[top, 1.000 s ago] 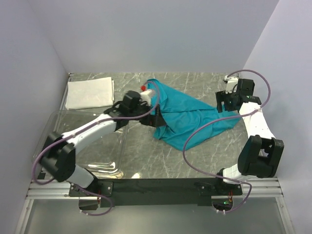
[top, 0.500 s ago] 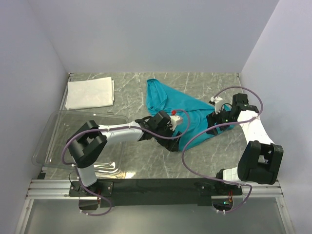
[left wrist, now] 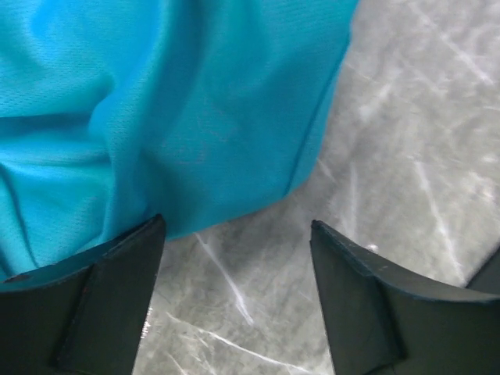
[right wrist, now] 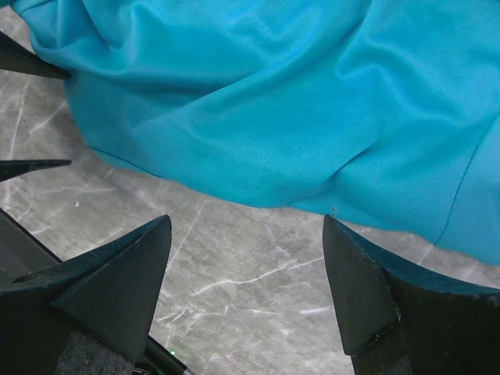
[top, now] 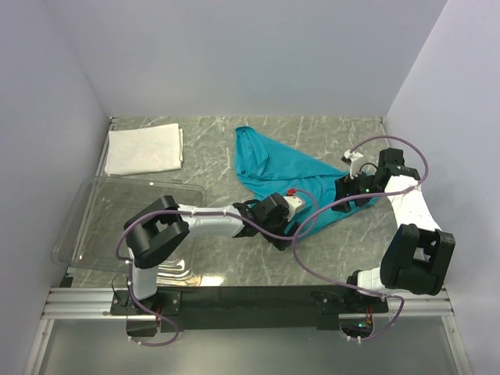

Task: Fold and stack the t-shirts
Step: Flatten the tshirt out

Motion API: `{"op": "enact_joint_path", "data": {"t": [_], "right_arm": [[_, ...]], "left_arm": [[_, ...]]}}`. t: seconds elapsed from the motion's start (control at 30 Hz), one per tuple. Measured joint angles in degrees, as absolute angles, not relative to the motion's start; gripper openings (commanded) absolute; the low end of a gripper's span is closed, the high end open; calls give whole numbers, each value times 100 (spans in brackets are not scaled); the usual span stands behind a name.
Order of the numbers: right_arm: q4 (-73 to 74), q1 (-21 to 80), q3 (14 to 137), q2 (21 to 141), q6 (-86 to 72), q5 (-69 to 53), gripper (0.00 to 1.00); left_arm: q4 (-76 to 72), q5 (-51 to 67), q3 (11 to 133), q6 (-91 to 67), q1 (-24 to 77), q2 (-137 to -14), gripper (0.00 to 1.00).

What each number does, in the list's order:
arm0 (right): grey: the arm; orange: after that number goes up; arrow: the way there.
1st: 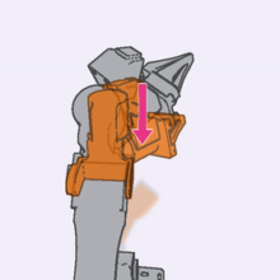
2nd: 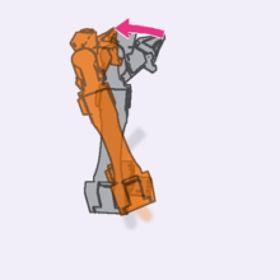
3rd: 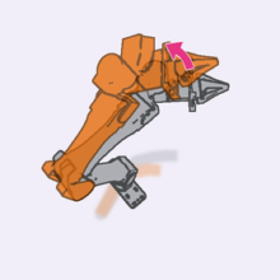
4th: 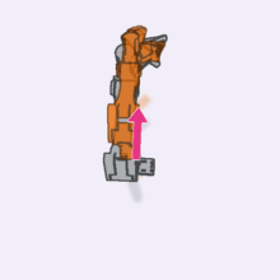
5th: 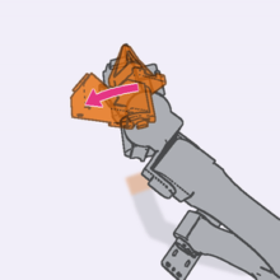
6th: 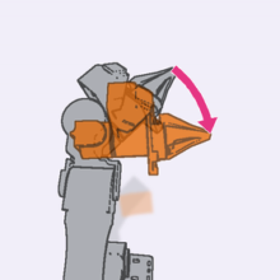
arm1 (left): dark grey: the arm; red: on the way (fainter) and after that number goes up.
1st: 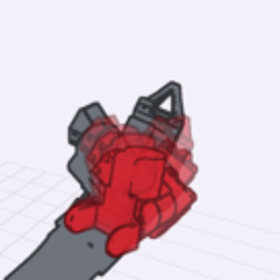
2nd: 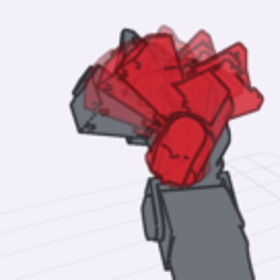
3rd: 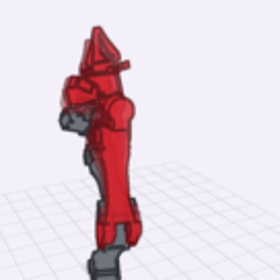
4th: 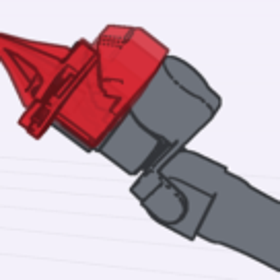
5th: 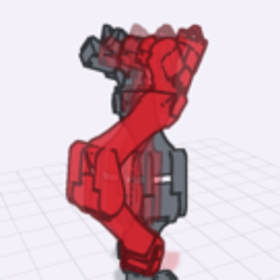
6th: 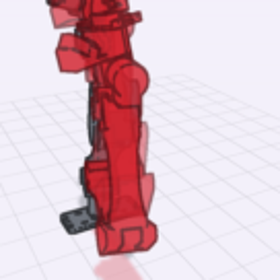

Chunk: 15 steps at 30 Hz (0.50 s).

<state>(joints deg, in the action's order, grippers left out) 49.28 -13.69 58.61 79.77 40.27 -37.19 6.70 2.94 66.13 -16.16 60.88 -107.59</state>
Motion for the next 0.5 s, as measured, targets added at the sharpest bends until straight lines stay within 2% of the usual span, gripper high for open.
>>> {"op": "enact_joint_path", "data": {"t": [0.03,0.13,0.27,0.33,0.43,0.5], "right_arm": [[4930,-1398,5861,7977,4018,-3734,84],[4950,-1470,5861,7988,4005,-3800,84],[4993,-1507,5861,7996,3988,-3881,84],[5030,-1520,5861,7996,3983,-3940,84],[5081,-1538,5861,7996,3968,-4025,84],[5096,-1542,5861,7996,3968,-4042,84]], "left_arm": [[668,172,6613,-1612,6117,-10777,77],[659,-161,6632,-1577,6167,-10853,63],[635,-639,6860,-1559,6182,-11085,34],[591,-869,6934,-1559,6187,-11170,27],[495,-1100,6958,-1579,6202,-11227,1],[484,-1186,6958,-1575,6213,-11229,1]]}}
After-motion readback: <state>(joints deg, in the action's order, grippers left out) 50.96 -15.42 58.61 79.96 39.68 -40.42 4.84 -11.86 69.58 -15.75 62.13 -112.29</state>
